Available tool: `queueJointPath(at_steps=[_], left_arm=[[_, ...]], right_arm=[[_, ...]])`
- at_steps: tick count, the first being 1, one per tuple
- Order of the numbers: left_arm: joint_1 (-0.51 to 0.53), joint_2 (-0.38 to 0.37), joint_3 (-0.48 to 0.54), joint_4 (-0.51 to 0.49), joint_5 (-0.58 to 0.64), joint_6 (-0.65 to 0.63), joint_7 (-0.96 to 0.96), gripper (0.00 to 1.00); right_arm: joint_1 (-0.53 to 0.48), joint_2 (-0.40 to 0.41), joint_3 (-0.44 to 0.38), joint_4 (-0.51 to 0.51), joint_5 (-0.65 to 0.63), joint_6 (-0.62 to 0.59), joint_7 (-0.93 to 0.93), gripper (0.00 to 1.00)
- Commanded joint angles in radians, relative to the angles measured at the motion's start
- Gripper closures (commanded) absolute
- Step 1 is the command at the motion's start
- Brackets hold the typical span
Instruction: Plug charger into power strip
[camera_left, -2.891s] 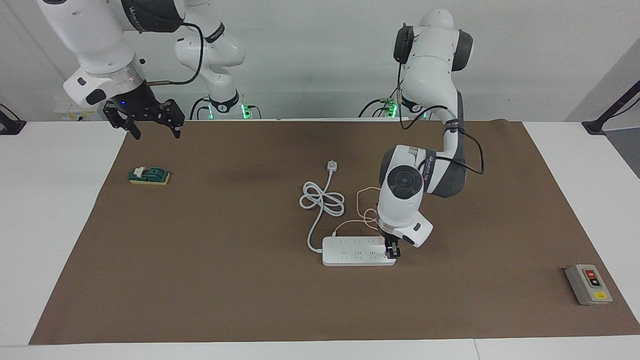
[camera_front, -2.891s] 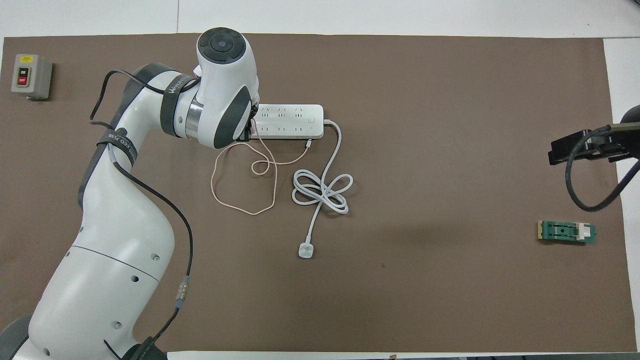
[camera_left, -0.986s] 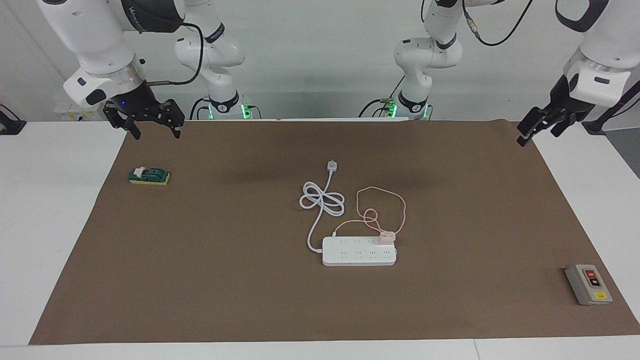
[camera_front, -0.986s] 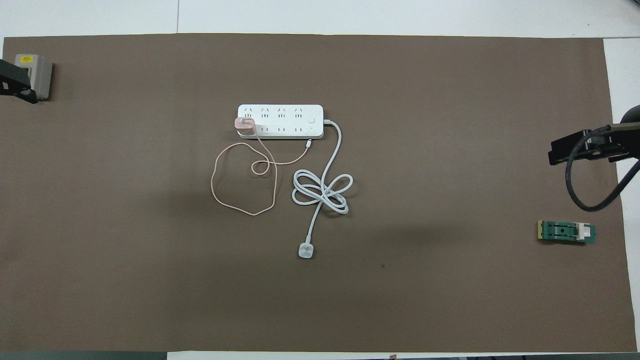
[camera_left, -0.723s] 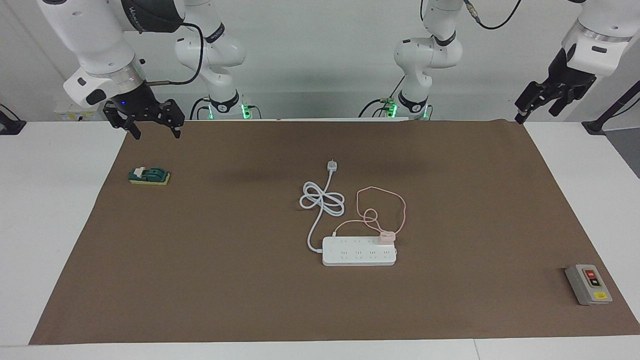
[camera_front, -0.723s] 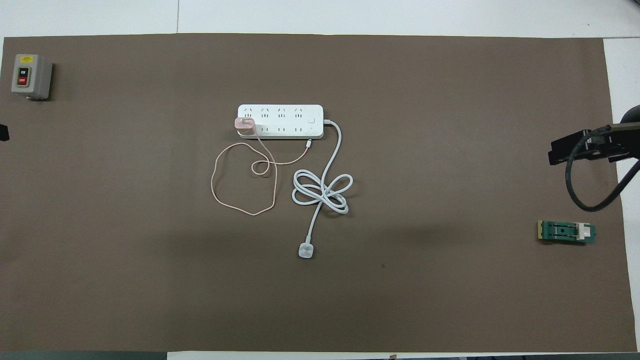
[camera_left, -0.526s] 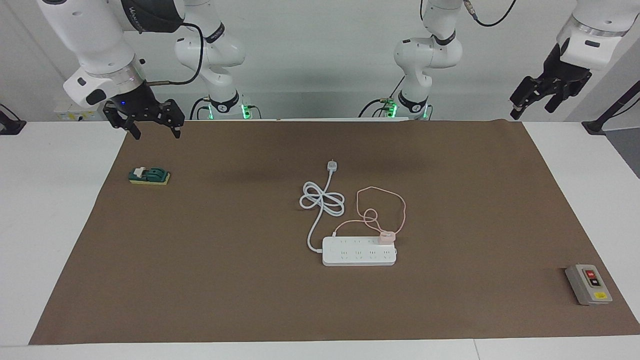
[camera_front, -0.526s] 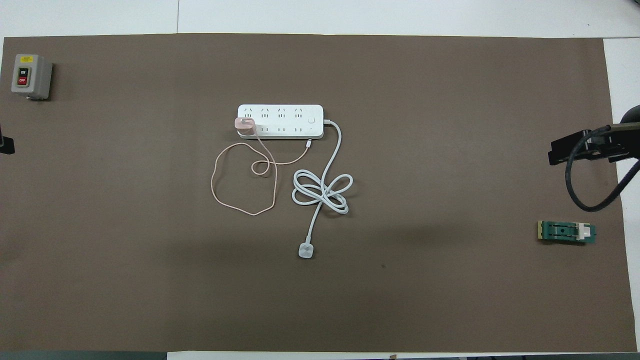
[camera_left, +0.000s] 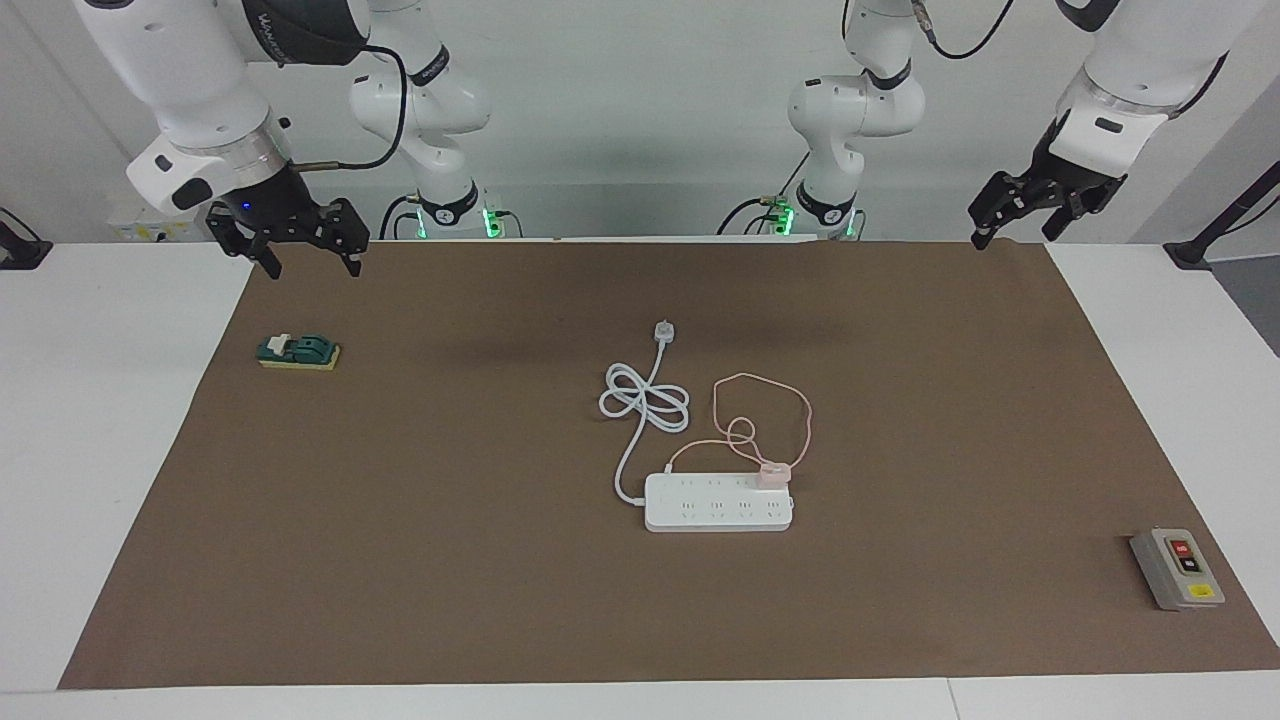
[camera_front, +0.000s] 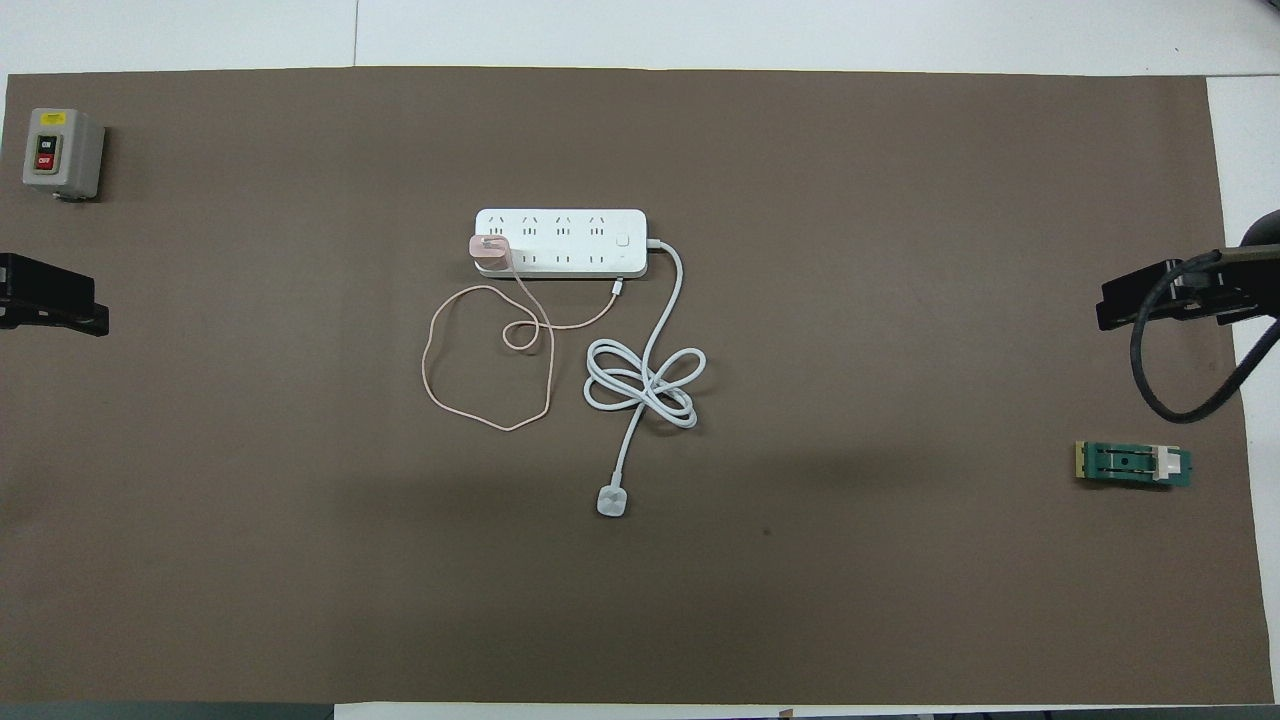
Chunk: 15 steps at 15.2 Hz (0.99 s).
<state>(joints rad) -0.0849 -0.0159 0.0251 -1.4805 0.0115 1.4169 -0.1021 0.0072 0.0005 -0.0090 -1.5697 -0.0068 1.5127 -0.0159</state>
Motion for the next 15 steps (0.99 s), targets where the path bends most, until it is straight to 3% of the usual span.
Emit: queueJointPath(at_steps=[1, 15], left_arm=[[0.008, -0.026, -0.001, -0.03, -0.036, 0.014, 0.082, 0.0], [0.007, -0.03, -0.001, -0.044, -0.036, 0.036, 0.096, 0.0]], right_arm=[[-0.003, -0.022, 0.006, -0.029, -0.019, 0.021, 0.008, 0.0], [-0.006, -0.022, 0.006, -0.029, -0.019, 0.02, 0.01, 0.0]])
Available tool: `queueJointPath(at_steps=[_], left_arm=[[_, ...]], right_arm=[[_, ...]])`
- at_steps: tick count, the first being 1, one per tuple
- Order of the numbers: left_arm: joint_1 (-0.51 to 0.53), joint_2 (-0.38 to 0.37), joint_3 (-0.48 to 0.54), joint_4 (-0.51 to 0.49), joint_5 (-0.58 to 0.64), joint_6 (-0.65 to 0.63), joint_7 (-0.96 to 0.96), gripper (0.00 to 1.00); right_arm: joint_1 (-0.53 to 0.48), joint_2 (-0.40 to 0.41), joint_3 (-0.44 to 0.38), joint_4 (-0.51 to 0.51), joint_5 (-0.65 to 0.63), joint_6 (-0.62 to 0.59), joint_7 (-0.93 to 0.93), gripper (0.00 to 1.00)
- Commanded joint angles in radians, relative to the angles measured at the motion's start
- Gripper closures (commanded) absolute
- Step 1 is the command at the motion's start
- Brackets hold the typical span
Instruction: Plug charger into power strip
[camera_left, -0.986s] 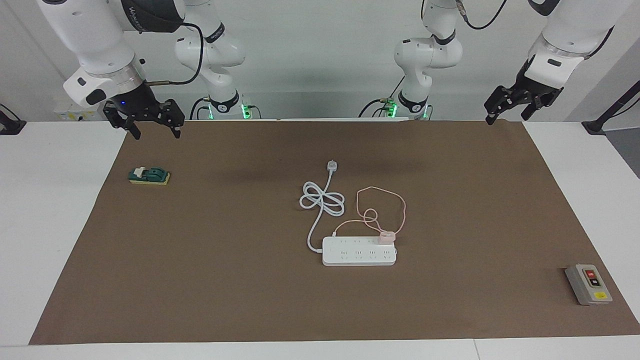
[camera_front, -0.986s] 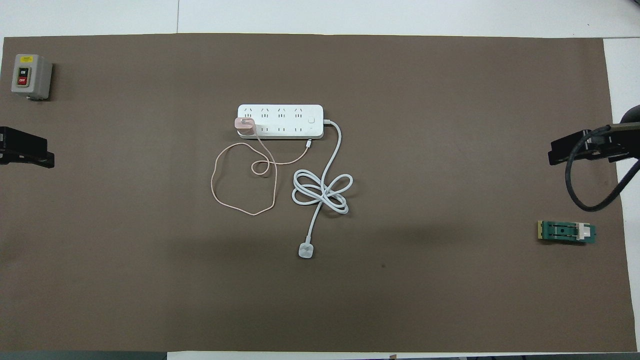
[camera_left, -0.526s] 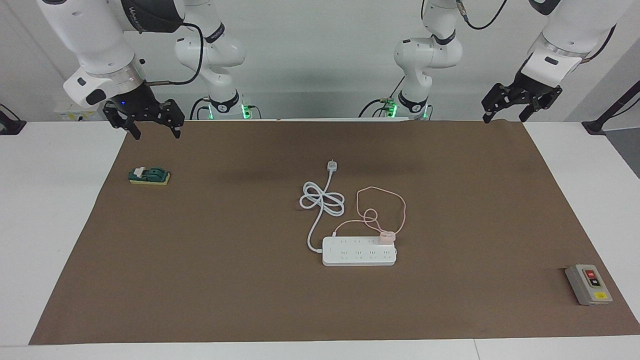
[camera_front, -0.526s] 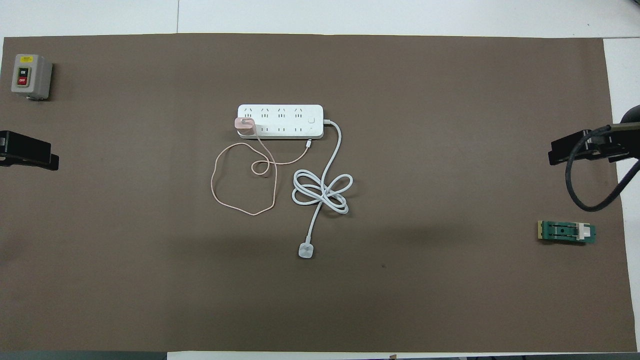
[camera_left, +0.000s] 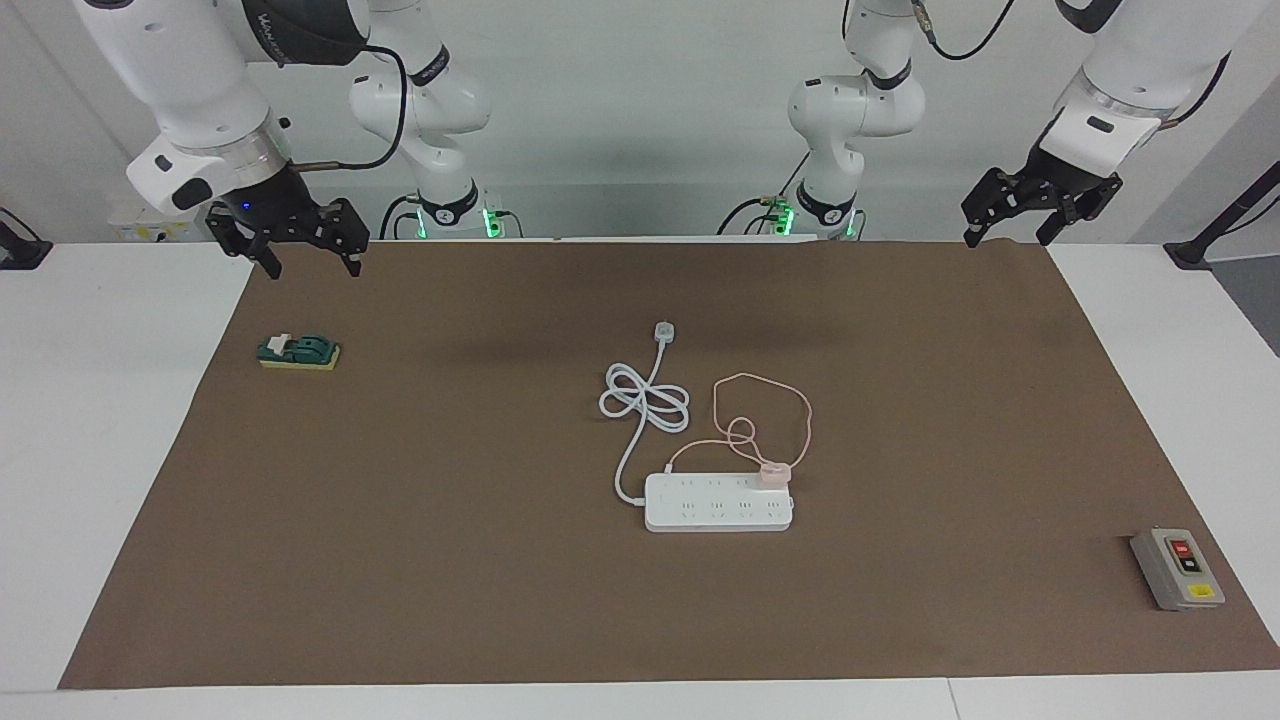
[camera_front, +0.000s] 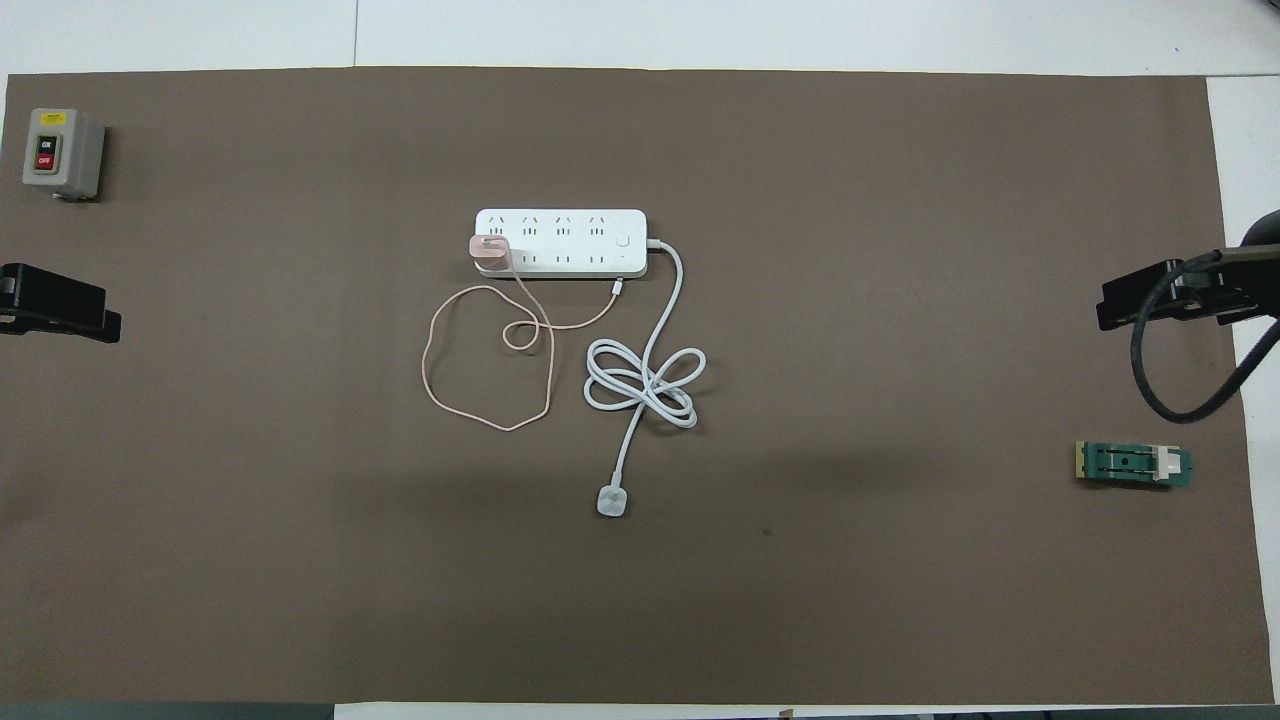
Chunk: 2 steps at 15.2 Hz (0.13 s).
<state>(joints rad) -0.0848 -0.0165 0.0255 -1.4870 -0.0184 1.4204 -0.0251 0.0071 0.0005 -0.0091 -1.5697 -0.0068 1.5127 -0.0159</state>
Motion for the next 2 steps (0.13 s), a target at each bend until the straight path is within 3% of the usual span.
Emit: queueJointPath(at_steps=[1, 2], left_arm=[[0.007, -0.029, -0.001, -0.038, -0.006, 0.034, 0.019, 0.0], [0.005, -0.031, -0.001, -0.041, -0.008, 0.032, 0.019, 0.0]], right_arm=[[-0.006, -0.022, 0.006, -0.029, -0.019, 0.02, 0.01, 0.0], [-0.006, -0.022, 0.006, -0.029, -0.019, 0.02, 0.01, 0.0]])
